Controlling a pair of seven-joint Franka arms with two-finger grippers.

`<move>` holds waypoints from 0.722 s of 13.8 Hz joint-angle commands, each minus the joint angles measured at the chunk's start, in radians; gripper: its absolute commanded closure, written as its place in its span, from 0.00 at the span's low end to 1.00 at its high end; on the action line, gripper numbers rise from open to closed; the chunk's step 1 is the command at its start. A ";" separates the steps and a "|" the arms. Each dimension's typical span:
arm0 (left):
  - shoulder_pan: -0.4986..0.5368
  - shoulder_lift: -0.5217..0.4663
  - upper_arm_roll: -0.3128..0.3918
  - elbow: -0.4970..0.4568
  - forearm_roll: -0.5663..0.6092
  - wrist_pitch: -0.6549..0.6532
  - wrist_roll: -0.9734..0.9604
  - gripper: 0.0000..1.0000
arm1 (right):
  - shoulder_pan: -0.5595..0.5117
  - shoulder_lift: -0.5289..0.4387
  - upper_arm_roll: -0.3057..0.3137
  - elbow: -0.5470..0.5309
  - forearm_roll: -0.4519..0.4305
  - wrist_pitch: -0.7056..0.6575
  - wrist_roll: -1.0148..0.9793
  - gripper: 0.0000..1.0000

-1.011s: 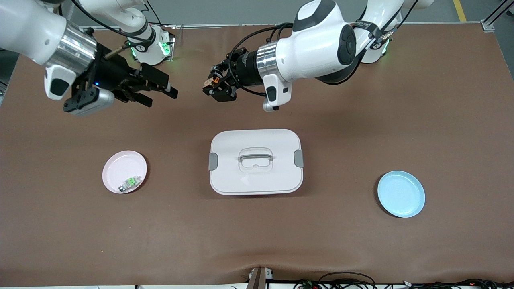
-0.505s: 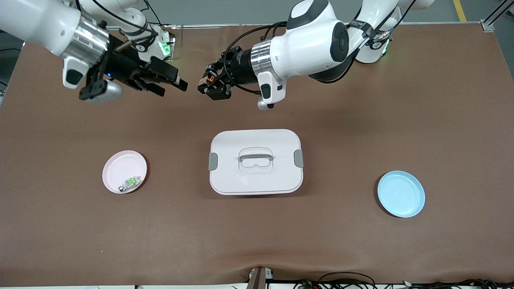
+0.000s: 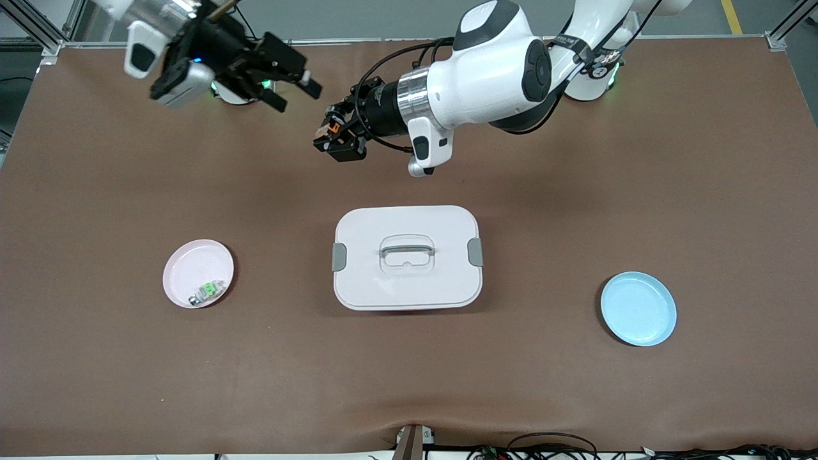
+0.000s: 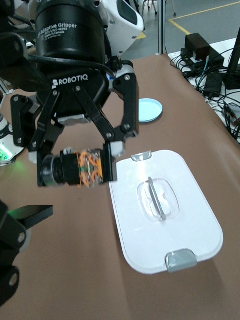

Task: Transfer orange switch to right arm and place
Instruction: 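Hold the switch up while the right gripper reaches toward it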

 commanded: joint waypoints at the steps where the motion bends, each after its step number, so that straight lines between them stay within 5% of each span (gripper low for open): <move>1: -0.011 -0.003 0.006 0.007 0.013 0.015 -0.007 0.78 | 0.002 -0.017 0.014 -0.060 0.000 0.059 0.018 0.00; 10: 0.000 -0.011 0.006 0.007 0.013 0.015 -0.006 0.78 | -0.014 -0.015 0.010 -0.117 -0.044 0.062 -0.026 0.00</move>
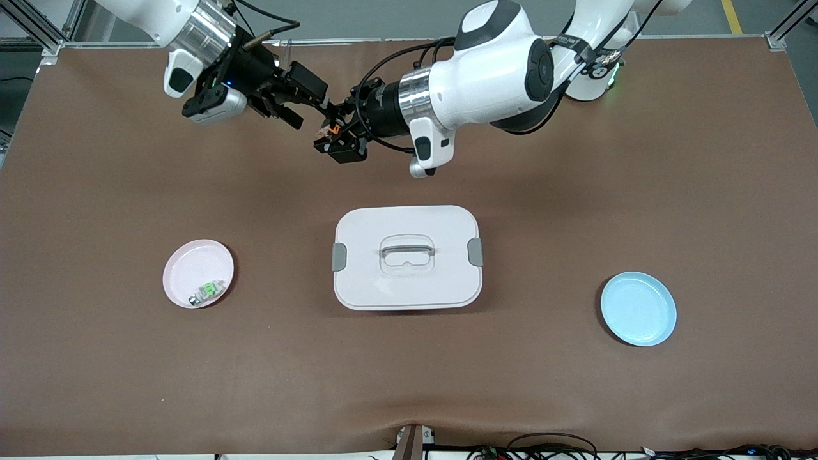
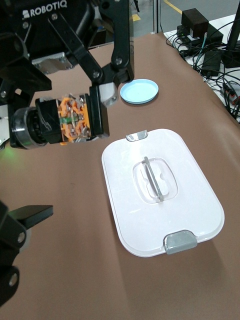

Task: Transfer orange switch to right arm and place
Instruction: 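Hold the switch up while the right gripper reaches toward it, then close the right gripper on the switch while the left gripper releases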

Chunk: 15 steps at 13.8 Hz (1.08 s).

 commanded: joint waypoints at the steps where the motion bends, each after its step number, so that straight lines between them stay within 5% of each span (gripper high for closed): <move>1: -0.003 -0.010 0.004 0.003 0.011 0.010 -0.006 0.78 | -0.010 -0.016 0.006 -0.026 -0.008 0.016 -0.015 0.00; 15: -0.005 -0.010 0.004 0.000 0.012 0.010 -0.006 0.78 | 0.030 0.045 0.012 -0.014 -0.008 0.095 0.017 0.00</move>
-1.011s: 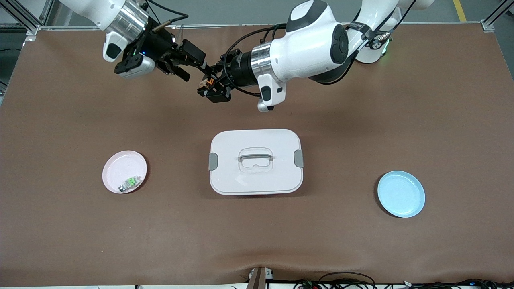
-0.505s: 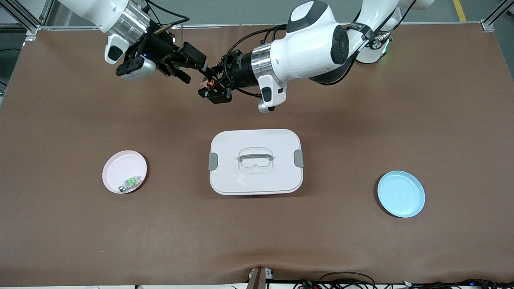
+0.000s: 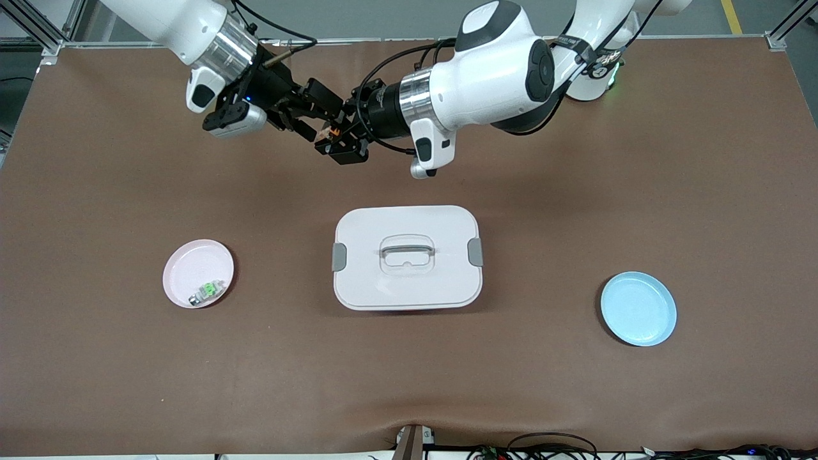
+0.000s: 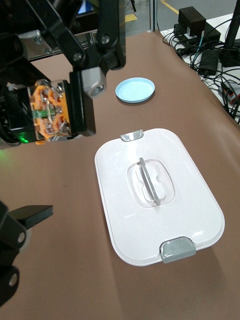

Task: Transfer orange switch to right arm and place
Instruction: 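Close the right gripper on the switch while the left gripper releases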

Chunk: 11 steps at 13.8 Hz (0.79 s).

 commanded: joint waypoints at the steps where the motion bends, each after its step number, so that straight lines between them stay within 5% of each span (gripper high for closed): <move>1: -0.005 -0.010 0.000 0.000 0.009 0.010 -0.006 0.78 | 0.009 -0.004 -0.003 0.001 -0.008 0.003 0.016 0.00; 3: -0.005 -0.010 0.001 0.000 0.009 0.010 -0.006 0.78 | 0.009 -0.002 -0.003 0.010 -0.008 -0.006 0.013 0.05; 5: -0.008 -0.010 0.001 0.000 0.009 0.010 -0.006 0.77 | 0.009 -0.004 -0.003 0.023 -0.009 -0.008 0.004 0.38; 8: -0.005 -0.010 0.001 0.000 0.009 0.010 -0.006 0.77 | 0.015 0.007 -0.003 0.052 -0.029 -0.032 0.005 1.00; 11: -0.005 -0.010 0.001 0.000 0.009 0.010 -0.006 0.77 | 0.015 0.015 -0.003 0.069 -0.029 -0.055 0.016 1.00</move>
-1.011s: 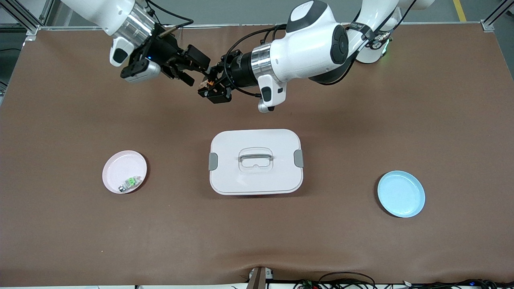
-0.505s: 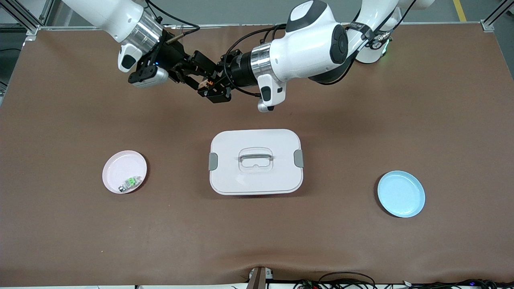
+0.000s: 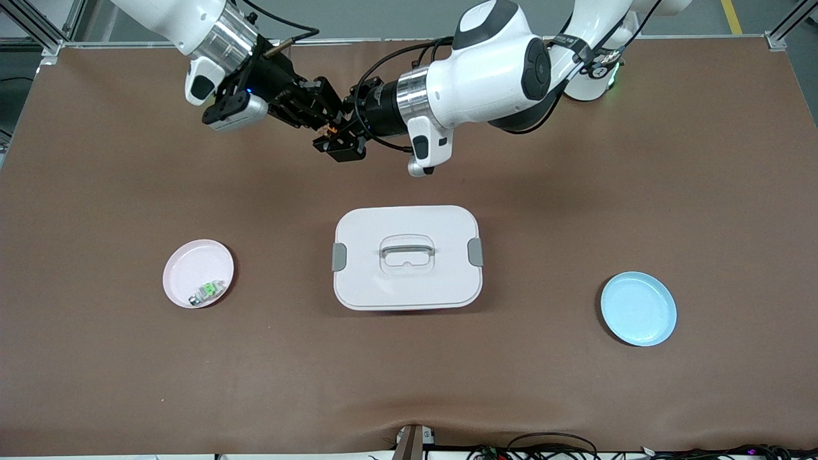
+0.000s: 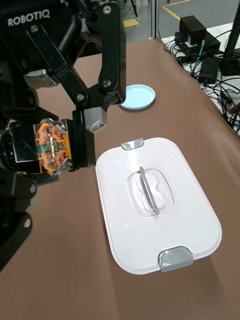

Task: Transfer orange switch to right arm and place
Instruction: 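Close the right gripper on the switch while the left gripper releases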

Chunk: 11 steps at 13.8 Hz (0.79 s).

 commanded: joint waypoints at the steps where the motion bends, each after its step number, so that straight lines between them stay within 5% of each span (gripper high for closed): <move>1: 0.000 -0.010 0.004 0.002 0.009 0.006 -0.006 0.76 | 0.009 0.011 -0.003 0.022 -0.021 -0.033 0.000 1.00; 6: 0.003 -0.010 0.004 0.003 0.009 0.006 -0.003 0.45 | 0.019 0.025 -0.003 0.031 -0.023 -0.035 -0.006 1.00; 7: 0.005 -0.011 0.004 0.003 0.009 0.006 -0.001 0.17 | 0.021 0.026 -0.003 0.031 -0.026 -0.035 -0.006 1.00; 8: 0.008 -0.011 0.002 0.003 0.007 0.006 -0.004 0.00 | 0.021 0.028 -0.003 0.031 -0.027 -0.035 -0.012 1.00; 11: 0.011 -0.013 0.002 0.003 0.007 0.006 0.002 0.00 | 0.015 0.040 -0.005 0.051 -0.060 -0.091 -0.140 1.00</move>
